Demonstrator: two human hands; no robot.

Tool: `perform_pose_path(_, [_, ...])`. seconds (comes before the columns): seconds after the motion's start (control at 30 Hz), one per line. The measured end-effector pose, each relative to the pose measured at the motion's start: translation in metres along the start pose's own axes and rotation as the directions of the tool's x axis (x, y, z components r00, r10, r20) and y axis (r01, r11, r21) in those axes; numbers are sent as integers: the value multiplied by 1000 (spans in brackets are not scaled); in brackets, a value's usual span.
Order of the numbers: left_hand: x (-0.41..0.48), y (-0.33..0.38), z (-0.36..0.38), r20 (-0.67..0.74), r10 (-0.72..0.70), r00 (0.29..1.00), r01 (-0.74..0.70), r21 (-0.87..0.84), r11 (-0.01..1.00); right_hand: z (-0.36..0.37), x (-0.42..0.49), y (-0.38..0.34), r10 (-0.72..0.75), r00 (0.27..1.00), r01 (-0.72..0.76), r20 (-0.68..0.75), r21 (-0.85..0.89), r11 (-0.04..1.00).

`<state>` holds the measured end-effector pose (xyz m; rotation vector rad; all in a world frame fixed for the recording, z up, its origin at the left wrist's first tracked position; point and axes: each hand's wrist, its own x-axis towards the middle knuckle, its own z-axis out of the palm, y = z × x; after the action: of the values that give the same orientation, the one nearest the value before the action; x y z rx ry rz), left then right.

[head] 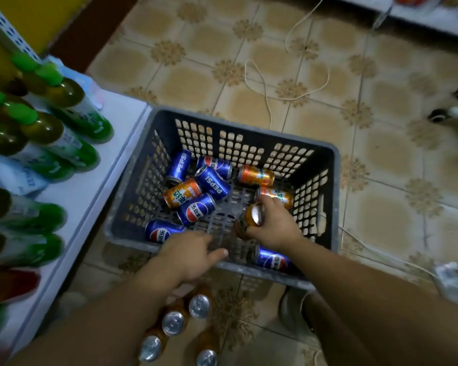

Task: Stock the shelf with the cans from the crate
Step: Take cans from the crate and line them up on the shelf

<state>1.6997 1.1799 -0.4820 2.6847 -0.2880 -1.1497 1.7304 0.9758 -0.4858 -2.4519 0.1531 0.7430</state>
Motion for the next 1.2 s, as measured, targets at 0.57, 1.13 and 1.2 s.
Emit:
perform_pose_path(0.57, [-311, 4, -161, -654, -221, 723, -392, -653, 649, -140, -250, -289, -544, 754, 655, -368, 359, 665])
perform_pose_path(1.13, [-624, -121, -82, -697, -689, 200, -414, -697, 585, -6, -475, -520, -915, 403, 866, -3, 325, 380])
perform_pose_path(1.2, [-657, -142, -57, -661, -719, 214, -345, -740, 577, 25, -495, -537, -937, 347, 876, 44, 342, 340])
